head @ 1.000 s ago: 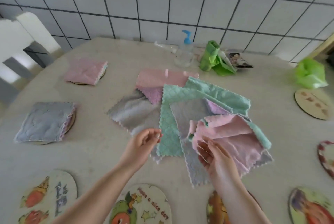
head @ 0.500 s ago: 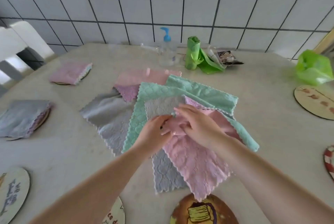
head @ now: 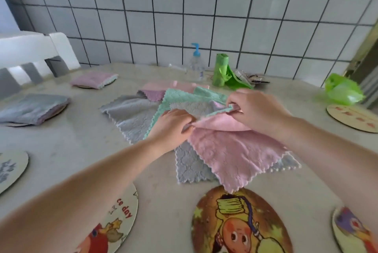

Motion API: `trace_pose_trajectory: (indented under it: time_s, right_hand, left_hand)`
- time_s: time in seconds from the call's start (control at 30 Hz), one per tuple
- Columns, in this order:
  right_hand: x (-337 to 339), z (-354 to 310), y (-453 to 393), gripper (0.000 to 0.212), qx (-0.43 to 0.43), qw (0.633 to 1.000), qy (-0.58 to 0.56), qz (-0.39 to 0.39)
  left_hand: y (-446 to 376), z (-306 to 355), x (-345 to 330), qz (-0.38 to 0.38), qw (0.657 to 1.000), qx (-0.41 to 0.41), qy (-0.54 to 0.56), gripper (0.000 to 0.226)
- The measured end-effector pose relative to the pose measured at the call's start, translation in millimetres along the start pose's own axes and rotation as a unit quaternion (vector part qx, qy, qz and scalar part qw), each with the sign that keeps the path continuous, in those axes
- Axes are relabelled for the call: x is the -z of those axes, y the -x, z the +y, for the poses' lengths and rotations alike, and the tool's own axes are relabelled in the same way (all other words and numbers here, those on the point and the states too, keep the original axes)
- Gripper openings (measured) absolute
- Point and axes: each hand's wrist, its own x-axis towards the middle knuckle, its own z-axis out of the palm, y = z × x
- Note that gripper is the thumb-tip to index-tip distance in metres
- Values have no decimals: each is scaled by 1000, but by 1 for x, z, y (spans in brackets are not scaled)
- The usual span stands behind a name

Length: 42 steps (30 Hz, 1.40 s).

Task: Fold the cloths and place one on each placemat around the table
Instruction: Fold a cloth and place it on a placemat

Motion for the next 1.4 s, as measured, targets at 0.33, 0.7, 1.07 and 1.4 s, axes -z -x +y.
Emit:
trace_pose_trajectory:
  time_s: [0.33,0.7,1.07,1.4]
  right_hand:
    - [131,-54,73,13,-86,988,-37,124]
    - [180,-74,80,21,-111,970,-110,184]
    - [151,-66,6,37,-137,945,-232,187]
    - [80,-76,76,20,-51,957,-269,93]
  left_hand:
    - [49,63,142,159,987,-15,25,11]
    - [67,38,265,99,993,-67,18,5]
    - [44,5,301,210,963,-15,-166,20]
    - [114,1,277,-32,970,-121,-209,24]
